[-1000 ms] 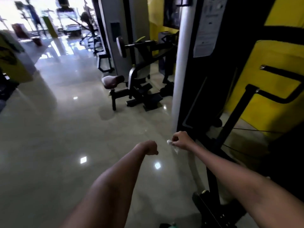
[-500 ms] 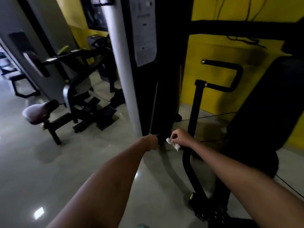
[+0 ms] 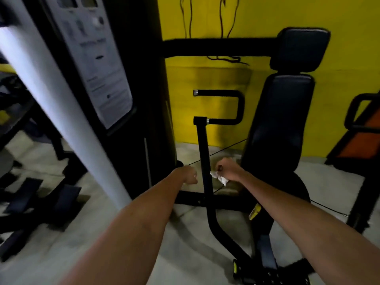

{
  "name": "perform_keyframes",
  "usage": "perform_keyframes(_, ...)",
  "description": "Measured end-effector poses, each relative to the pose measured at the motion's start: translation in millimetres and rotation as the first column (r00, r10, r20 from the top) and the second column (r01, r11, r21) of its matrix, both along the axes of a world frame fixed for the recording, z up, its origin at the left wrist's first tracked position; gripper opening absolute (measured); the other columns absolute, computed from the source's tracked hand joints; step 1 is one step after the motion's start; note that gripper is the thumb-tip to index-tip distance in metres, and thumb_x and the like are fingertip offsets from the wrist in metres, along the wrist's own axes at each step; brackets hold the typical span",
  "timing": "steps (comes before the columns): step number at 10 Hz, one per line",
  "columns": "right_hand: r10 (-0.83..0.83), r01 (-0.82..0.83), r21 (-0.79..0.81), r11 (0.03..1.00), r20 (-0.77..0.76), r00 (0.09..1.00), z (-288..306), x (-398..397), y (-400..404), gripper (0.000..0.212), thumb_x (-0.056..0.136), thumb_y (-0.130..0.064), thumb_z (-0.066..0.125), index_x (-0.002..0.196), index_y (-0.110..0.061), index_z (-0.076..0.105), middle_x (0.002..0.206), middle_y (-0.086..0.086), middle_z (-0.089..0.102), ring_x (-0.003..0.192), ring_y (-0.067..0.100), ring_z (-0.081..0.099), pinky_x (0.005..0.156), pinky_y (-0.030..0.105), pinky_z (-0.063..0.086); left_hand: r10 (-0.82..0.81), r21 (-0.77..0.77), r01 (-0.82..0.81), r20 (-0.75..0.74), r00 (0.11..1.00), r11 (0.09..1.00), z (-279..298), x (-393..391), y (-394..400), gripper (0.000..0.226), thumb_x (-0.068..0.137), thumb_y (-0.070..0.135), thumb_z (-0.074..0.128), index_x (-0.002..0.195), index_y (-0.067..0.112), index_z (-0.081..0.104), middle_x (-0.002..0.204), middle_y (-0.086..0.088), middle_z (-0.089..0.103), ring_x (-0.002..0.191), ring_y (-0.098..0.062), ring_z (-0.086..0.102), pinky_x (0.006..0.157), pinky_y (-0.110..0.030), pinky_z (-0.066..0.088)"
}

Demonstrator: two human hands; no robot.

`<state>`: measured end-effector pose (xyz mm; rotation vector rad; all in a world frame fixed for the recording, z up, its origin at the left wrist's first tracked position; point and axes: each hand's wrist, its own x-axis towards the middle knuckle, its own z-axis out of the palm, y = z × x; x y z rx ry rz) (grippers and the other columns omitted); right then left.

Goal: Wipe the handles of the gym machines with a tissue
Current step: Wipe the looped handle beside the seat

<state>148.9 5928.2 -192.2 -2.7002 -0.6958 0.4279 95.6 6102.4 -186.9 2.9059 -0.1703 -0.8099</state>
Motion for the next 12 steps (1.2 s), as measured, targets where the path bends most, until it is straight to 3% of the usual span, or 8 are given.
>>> perform_keyframes(2, -0.089, 0.090, -0.036, 0.995, 0.014, 0.996, 15.8, 38.0, 12.7, 0.015, 0.090, -0.008, 0.054, 0.088, -0.007, 0.069, 0.099, 0.011, 0.068, 0.093, 0.021, 0.061, 0.057, 0.018, 0.029, -0.091, 0.032, 0.092, -0.016, 0.996, 0.995, 5.3, 58.4, 18.7, 0.030, 0.095, 0.021, 0.050, 0.108, -0.003, 0.062, 0.103, -0.018, 0.056, 0.103, -0.031, 0.055, 0.079, -0.036, 0.042)
perform_keyframes(4, -0.121, 0.122, -0.049, 0.991, 0.034, 0.992, 16.8, 95.0, 21.5, 0.021, 0.090, -0.018, 0.059, 0.100, -0.003, 0.069, 0.107, 0.010, 0.068, 0.106, 0.022, 0.060, 0.069, 0.017, 0.033, -0.119, 0.029, 0.119, 0.006, 0.993, 0.993, -1.7, 129.1, 20.2, 0.034, 0.095, 0.030, 0.051, 0.106, -0.001, 0.060, 0.094, -0.013, 0.052, 0.082, -0.026, 0.052, 0.070, -0.034, 0.042)
perform_keyframes(5, -0.179, 0.179, -0.016, 0.984, -0.020, 0.984, 16.2, 137.8, 28.8, 0.017, 0.087, -0.007, 0.058, 0.099, -0.004, 0.069, 0.107, 0.012, 0.067, 0.105, 0.025, 0.060, 0.070, 0.019, 0.036, -0.082, 0.014, 0.081, 0.090, 0.993, 0.997, -2.0, 167.7, 19.9, 0.036, 0.094, 0.032, 0.052, 0.108, 0.000, 0.062, 0.094, -0.014, 0.055, 0.083, -0.027, 0.057, 0.068, -0.034, 0.044)
perform_keyframes(7, -0.183, 0.181, 0.047, 0.982, 0.027, 0.983, 19.2, 235.4, 35.3, 0.021, 0.089, -0.010, 0.055, 0.103, 0.003, 0.065, 0.106, 0.019, 0.065, 0.101, 0.032, 0.061, 0.077, 0.030, 0.044, 0.061, -0.058, -0.053, 0.146, 0.987, 0.997, 8.3, 258.0, 11.2, 0.032, 0.095, 0.028, 0.051, 0.068, 0.010, 0.051, 0.069, -0.006, 0.042, 0.079, -0.026, 0.053, 0.059, -0.029, 0.035)
perform_keyframes(8, -0.148, 0.145, 0.137, 0.980, 0.010, 0.989, 21.8, 273.4, 38.5, 0.023, 0.094, -0.008, 0.047, 0.101, 0.004, 0.066, 0.106, 0.019, 0.065, 0.097, 0.032, 0.061, 0.069, 0.033, 0.041, 0.129, -0.124, -0.098, 0.276, 0.952, 0.987, 19.8, 291.3, 14.2, 0.028, 0.095, 0.023, 0.050, 0.078, 0.003, 0.059, 0.071, -0.009, 0.045, 0.079, -0.027, 0.054, 0.061, -0.030, 0.035)
perform_keyframes(10, -0.179, 0.118, 0.349, 0.930, 0.148, 0.973, 44.4, 329.8, 50.9, 0.028, 0.093, -0.031, 0.056, 0.082, -0.006, 0.064, 0.080, 0.015, 0.066, 0.071, 0.029, 0.061, 0.057, 0.031, 0.040, 0.251, -0.312, -0.050, 0.649, 0.718, 0.949, 17.7, 344.0, 39.9, 0.019, 0.089, 0.014, 0.054, 0.100, 0.003, 0.064, 0.106, -0.015, 0.064, 0.102, -0.033, 0.056, 0.083, -0.037, 0.041)
perform_keyframes(11, -0.156, 0.060, 0.351, 0.935, 0.253, 0.955, 55.8, 350.0, 62.9, 0.027, 0.093, -0.034, 0.056, 0.088, -0.009, 0.066, 0.089, 0.013, 0.067, 0.078, 0.029, 0.062, 0.063, 0.039, 0.051, 0.241, -0.298, -0.024, 0.722, 0.648, 0.954, 19.1, 370.1, 53.6, 0.028, 0.087, 0.014, 0.058, 0.113, 0.005, 0.059, 0.116, -0.011, 0.058, 0.113, -0.030, 0.051, 0.094, -0.034, 0.031)
perform_keyframes(12, -0.128, 0.010, 0.295, 0.955, 0.384, 0.914, 69.5, 364.8, 74.7, 0.023, 0.094, -0.021, 0.054, 0.096, -0.003, 0.067, 0.095, 0.019, 0.064, 0.085, 0.034, 0.060, 0.066, 0.036, 0.045, 0.257, -0.259, -0.089, 0.744, 0.617, 0.962, 21.8, 392.1, 65.0, 0.045, 0.087, 0.020, 0.058, 0.129, 0.009, 0.049, 0.137, -0.008, 0.044, 0.128, -0.026, 0.039, 0.108, -0.036, 0.021)
